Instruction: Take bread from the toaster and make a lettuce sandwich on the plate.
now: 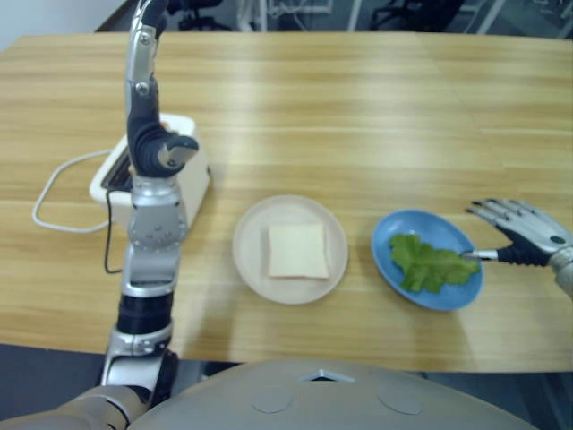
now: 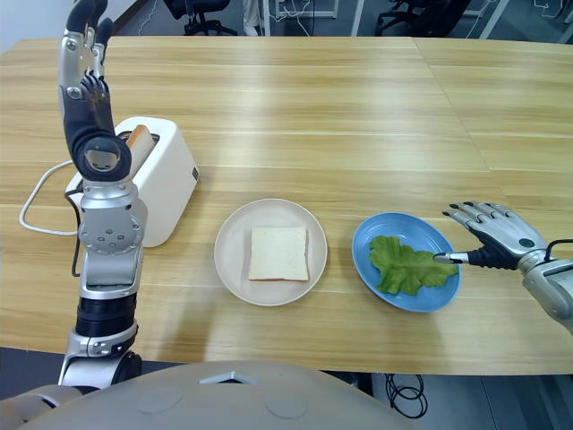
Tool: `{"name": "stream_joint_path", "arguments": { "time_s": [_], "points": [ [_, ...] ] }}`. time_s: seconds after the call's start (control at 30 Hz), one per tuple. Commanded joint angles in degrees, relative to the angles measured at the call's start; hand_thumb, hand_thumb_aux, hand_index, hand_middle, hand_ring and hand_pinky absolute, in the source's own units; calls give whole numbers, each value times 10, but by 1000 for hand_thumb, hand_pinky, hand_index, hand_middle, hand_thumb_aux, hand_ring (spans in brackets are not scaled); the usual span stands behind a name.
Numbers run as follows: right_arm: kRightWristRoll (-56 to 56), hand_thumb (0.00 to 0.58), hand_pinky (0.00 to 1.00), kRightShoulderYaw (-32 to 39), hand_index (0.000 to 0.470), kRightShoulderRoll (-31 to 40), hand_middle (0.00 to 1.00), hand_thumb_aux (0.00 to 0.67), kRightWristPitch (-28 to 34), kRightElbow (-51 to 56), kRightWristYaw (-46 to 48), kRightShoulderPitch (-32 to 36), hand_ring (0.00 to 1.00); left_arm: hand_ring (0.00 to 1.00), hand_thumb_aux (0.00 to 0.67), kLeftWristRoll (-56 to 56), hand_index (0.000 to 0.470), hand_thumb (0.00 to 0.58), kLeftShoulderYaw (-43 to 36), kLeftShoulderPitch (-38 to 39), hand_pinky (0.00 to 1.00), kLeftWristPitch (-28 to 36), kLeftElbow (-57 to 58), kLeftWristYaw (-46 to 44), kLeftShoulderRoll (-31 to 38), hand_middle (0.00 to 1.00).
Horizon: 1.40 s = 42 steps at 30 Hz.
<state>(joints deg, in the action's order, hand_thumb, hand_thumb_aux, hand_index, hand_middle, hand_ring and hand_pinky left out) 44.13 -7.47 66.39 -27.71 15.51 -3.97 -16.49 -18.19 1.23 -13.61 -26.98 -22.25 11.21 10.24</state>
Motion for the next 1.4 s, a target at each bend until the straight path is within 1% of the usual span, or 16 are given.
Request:
{"name": "stream_joint_path", "arguments": {
  "time_s": [0.03,0.2,0.43,0.97,1.0,1.03,1.07,1.1,1.13,1.4],
  "points": [
    [12,0,0,12,0,17,0,0,4,-32,28,3,0,0,0,-11,0,0,0,6,0,-1,-8,-3,-8,0],
    [39,0,0,49,0,16,0,0,5,-49,48,25,0,0,0,-15,0,0,1,8,0,-2,-10,-7,-12,0],
    [62,0,0,82,0,12,0,0,2,-75,63,40,0,0,0,-13,0,0,10,14,0,-2,-21,-11,-11,0],
    [141,0,0,185,0,-3,0,0,7,-39,55,70,0,0,0,-3,0,0,30,19,0,7,-46,-31,-9,0],
    [146,447,0,191,240,-5,0,349,8,-35,54,72,0,0,0,-2,0,0,31,19,0,8,-47,-32,-8,0],
    [152,523,0,197,316,-8,0,460,9,-31,51,74,0,0,0,-1,0,0,33,19,0,9,-48,-34,-8,0],
    [156,549,0,201,354,-10,0,515,10,-28,49,76,0,0,0,0,0,0,34,18,0,10,-49,-35,-7,0],
    [159,549,0,205,354,-13,0,515,11,-24,47,78,0,0,0,1,0,0,35,18,0,10,-51,-36,-6,0],
    [161,580,0,209,460,-15,0,670,12,-23,45,81,0,0,0,2,0,0,36,17,0,11,-51,-38,-5,0],
    [182,580,0,228,460,-34,0,670,30,-17,14,105,0,0,0,9,0,0,41,7,0,11,-43,-46,-1,0]
  ]
}}
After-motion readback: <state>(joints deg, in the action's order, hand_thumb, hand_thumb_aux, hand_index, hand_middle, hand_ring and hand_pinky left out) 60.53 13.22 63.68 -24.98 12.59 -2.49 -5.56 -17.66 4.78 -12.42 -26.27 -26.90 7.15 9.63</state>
